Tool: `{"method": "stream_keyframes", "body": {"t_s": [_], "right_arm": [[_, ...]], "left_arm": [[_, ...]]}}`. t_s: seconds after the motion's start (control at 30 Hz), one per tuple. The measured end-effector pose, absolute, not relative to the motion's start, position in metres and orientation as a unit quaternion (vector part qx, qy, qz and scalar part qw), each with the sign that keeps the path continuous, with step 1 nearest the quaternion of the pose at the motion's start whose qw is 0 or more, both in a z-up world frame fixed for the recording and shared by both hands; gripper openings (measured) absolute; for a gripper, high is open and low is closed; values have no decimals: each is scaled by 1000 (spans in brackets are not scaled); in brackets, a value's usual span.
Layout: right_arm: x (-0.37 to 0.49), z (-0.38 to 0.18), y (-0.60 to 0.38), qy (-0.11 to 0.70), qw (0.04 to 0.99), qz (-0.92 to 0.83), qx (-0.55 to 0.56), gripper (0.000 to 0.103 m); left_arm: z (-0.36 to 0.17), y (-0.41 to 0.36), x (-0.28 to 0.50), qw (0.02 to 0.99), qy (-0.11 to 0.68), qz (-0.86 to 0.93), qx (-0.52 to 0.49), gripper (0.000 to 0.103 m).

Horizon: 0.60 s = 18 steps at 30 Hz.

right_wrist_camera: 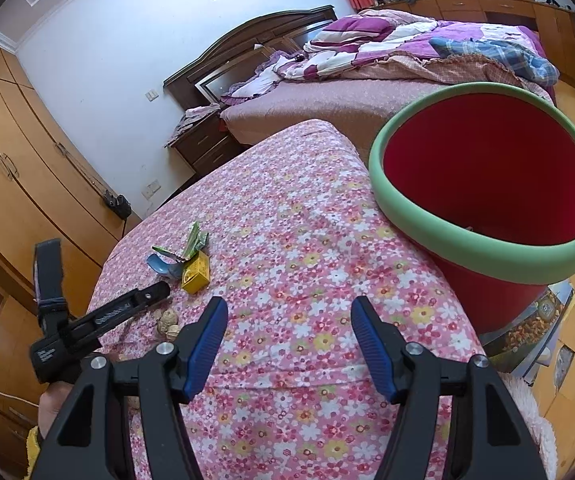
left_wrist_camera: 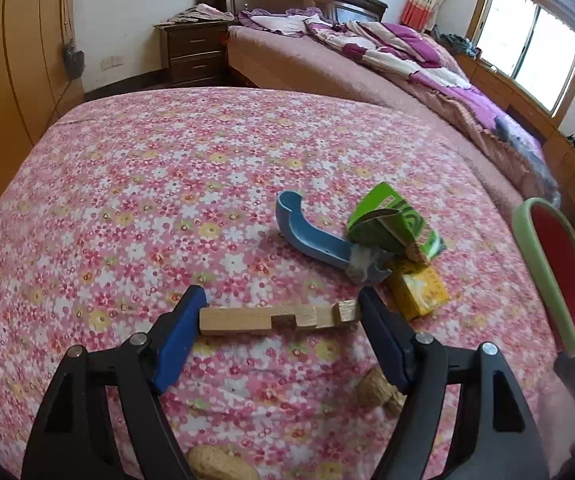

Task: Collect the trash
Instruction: 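Close the left tool on the wooden stick, then grasp the yellow box with the right tool while the left tool holds the stick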

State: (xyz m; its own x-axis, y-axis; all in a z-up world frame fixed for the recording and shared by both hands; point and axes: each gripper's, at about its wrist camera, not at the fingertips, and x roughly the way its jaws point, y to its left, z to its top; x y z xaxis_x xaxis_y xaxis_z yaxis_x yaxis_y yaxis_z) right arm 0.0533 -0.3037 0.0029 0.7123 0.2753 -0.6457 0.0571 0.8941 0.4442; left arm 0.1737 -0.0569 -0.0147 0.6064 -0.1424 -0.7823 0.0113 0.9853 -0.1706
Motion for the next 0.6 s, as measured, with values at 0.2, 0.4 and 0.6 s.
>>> {"method": "stream_keyframes", "body": {"t_s": [0.2, 0.4, 0.6], "right_arm": [[63, 5, -291, 388, 895, 59, 211, 67], [78, -3, -271, 413, 884, 76, 205, 67], [99, -7, -246, 429, 880, 89, 184, 67]], "left_arm": [[8, -27, 164, 899, 427, -49, -84, 78], [24, 14, 166, 908, 409, -27, -90, 78], [32, 43, 177, 917, 394, 0, -68, 78]]}}
